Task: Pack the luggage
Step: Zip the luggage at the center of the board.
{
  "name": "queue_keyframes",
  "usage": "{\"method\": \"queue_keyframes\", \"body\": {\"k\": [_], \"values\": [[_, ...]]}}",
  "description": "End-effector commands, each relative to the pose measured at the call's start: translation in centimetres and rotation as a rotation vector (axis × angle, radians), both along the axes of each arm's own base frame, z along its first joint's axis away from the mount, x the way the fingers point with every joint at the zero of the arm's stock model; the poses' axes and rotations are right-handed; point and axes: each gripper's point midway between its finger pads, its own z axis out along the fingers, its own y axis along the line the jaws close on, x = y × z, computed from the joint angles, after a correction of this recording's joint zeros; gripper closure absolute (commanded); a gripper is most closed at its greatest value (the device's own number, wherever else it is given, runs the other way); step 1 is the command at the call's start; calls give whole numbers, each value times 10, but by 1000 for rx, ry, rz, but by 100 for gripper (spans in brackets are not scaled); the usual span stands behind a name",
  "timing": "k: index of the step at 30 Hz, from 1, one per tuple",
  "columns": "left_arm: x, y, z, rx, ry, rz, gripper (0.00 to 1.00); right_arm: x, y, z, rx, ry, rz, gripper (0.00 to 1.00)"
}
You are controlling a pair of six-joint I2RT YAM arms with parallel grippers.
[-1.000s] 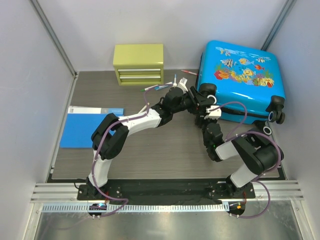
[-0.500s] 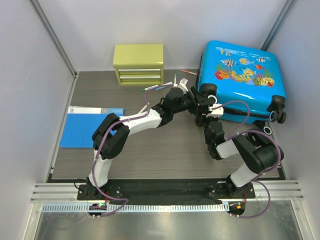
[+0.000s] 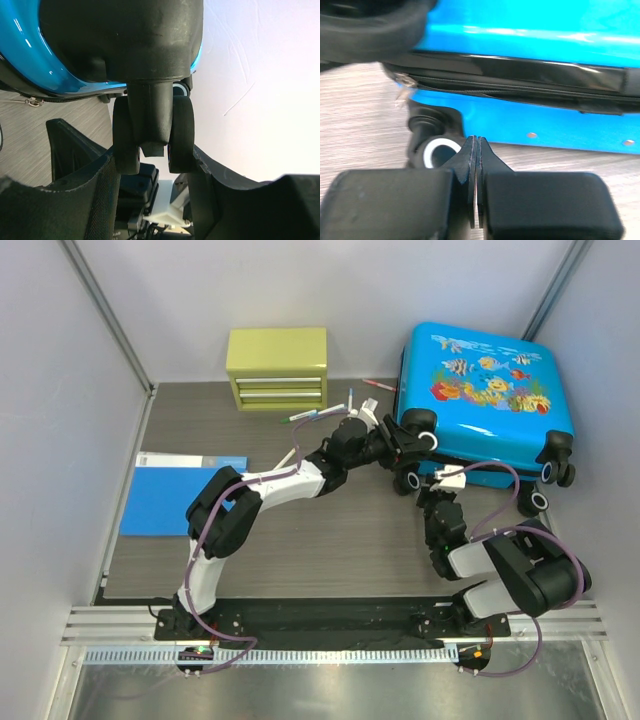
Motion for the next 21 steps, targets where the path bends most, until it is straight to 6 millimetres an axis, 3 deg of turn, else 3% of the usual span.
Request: {"method": "queue_keyframes", "body": {"k": [1,5,8,12,17,21], "values": [[4,10,97,-256,-216,39,100,-3,-20,89,131,-355,-77,99],[3,12,95,-255,-213,38,100,-1,-21,92,120,-366,-41,99],[1,12,97,-258,-217,27,100,2,12,99,130,-385,139,98],[1,12,98,-259,-222,24,100,5,40,103,170,-389,285,70],[1,11,97,-259,-224,18,100,14,57,111,187,-404,355,51],[2,10,97,-262,-225,12,100,24,56,114,165,-413,338,47]]}}
